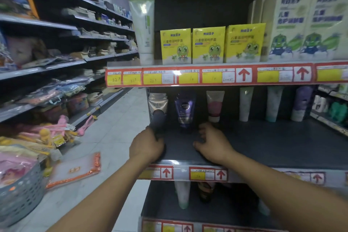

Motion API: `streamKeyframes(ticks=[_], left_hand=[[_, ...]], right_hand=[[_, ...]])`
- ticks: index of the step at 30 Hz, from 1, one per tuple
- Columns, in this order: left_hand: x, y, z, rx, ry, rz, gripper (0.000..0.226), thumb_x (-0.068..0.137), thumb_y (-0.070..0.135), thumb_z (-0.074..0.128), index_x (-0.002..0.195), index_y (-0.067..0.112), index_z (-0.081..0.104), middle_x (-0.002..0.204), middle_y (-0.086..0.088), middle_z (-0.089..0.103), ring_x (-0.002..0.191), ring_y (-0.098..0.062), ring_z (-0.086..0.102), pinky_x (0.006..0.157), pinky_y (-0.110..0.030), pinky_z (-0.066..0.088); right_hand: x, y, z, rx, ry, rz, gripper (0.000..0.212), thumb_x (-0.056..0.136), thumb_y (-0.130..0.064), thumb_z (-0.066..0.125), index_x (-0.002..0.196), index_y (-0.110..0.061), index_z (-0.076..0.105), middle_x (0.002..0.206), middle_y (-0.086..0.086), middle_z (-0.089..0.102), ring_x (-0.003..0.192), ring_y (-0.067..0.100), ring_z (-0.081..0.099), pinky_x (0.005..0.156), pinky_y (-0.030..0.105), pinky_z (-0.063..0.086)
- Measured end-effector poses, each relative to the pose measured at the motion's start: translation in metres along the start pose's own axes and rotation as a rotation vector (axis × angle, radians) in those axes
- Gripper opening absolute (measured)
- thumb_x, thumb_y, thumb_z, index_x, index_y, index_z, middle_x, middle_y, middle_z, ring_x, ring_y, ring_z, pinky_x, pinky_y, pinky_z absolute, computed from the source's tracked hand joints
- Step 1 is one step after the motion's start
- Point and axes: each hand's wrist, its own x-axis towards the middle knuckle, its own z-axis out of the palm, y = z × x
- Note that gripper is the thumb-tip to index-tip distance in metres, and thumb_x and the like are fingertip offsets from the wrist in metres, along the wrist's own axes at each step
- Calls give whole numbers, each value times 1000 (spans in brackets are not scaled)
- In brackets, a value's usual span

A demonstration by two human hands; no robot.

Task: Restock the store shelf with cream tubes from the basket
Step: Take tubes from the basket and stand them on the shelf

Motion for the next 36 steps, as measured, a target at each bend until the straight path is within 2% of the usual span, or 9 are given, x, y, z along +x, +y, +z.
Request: streamKeyframes(ticks=[3, 7, 12, 19, 22, 25, 29, 33, 36], left_hand=[[-24, 0, 3, -10, 82, 86, 24, 91, 32, 63, 111, 19, 61, 111, -8, 71, 96, -30, 66, 72, -35, 49], [-55, 16, 7, -23, 142, 171, 25, 91, 29, 64, 114, 21, 67, 115, -2, 70, 102, -22, 64, 77, -29, 47], [-89, 47, 17, -15, 174, 277, 24, 94, 30, 63, 118, 24, 63, 116, 4, 64, 108, -15, 56, 84, -25, 41], [-134, 92, 44, -62, 118, 388, 18, 95, 34, 64, 112, 30, 60, 111, 10, 62, 97, -4, 48, 81, -21, 39], [-153, 106, 60, -85, 49, 402, 17, 94, 35, 63, 110, 31, 59, 108, 11, 61, 97, -6, 52, 80, -25, 45], [-171, 113, 79, -79, -26, 405, 16, 90, 37, 60, 106, 33, 60, 105, 9, 65, 96, -14, 63, 80, -36, 55], [-195, 113, 112, -61, -118, 422, 21, 90, 36, 58, 109, 29, 63, 104, 5, 69, 97, -19, 67, 80, -36, 55], [-217, 104, 148, 4, -304, 389, 20, 88, 36, 57, 105, 29, 64, 106, 2, 71, 99, -26, 68, 79, -37, 54], [-233, 91, 176, 64, -425, 345, 22, 87, 37, 58, 104, 25, 65, 107, -2, 74, 104, -30, 68, 83, -39, 56]], right_hand=[[-29, 6, -14, -101, 88, -69, 52, 91, -31, 69, 140, -20, 54, 128, -1, 65, 114, 17, 63, 95, 34, 53], [-61, 17, -29, -158, 223, -121, 33, 94, -30, 66, 125, -20, 63, 113, -2, 62, 103, 16, 61, 84, 31, 51], [-96, 37, -46, -170, 318, -172, 25, 93, -31, 67, 117, -25, 64, 107, -8, 58, 99, 9, 59, 84, 30, 55], [-146, 67, -68, -156, 350, -189, 20, 91, -28, 67, 110, -23, 64, 102, -9, 57, 97, 11, 58, 84, 30, 52], [-167, 81, -72, -158, 321, -157, 19, 92, -28, 66, 110, -24, 63, 103, -8, 58, 97, 11, 59, 84, 32, 54], [-187, 97, -70, -148, 277, -120, 16, 91, -28, 67, 106, -23, 64, 100, -7, 61, 95, 14, 61, 83, 37, 55], [-214, 120, -59, -140, 184, -44, 13, 93, -29, 64, 105, -24, 66, 94, -9, 62, 90, 15, 63, 77, 38, 56], [-242, 149, -41, -188, 70, 26, 7, 93, -29, 60, 96, -26, 65, 94, -4, 65, 88, 20, 64, 73, 40, 55], [-261, 175, -25, -275, -52, 87, 13, 90, -31, 55, 90, -23, 65, 95, 0, 66, 89, 25, 65, 73, 38, 54]])
